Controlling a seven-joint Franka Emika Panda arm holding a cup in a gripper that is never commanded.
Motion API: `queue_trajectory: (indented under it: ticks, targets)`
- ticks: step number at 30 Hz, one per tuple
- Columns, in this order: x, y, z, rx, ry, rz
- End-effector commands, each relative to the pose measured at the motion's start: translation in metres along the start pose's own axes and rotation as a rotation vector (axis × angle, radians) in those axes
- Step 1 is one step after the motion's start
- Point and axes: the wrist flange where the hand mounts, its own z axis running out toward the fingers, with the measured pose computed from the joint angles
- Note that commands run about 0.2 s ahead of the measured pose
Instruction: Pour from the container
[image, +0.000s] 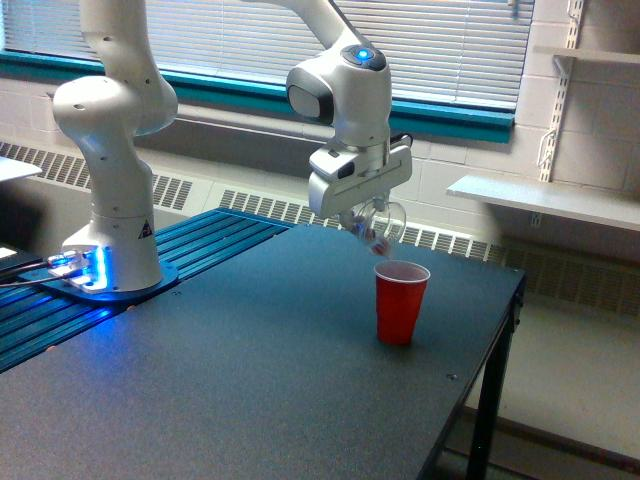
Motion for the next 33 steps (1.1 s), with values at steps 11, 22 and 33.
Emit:
queue_trajectory:
  ticks: [11, 22, 33]
  targets:
    - [-0.01, -0.011, 0.001, 0.004, -0.056, 0.01]
    - [-0.015, -0.013, 0.002, 0.011, -0.071, 0.018]
    - [-0.011, -0.014, -0.001, 0.019, -0.067, 0.026]
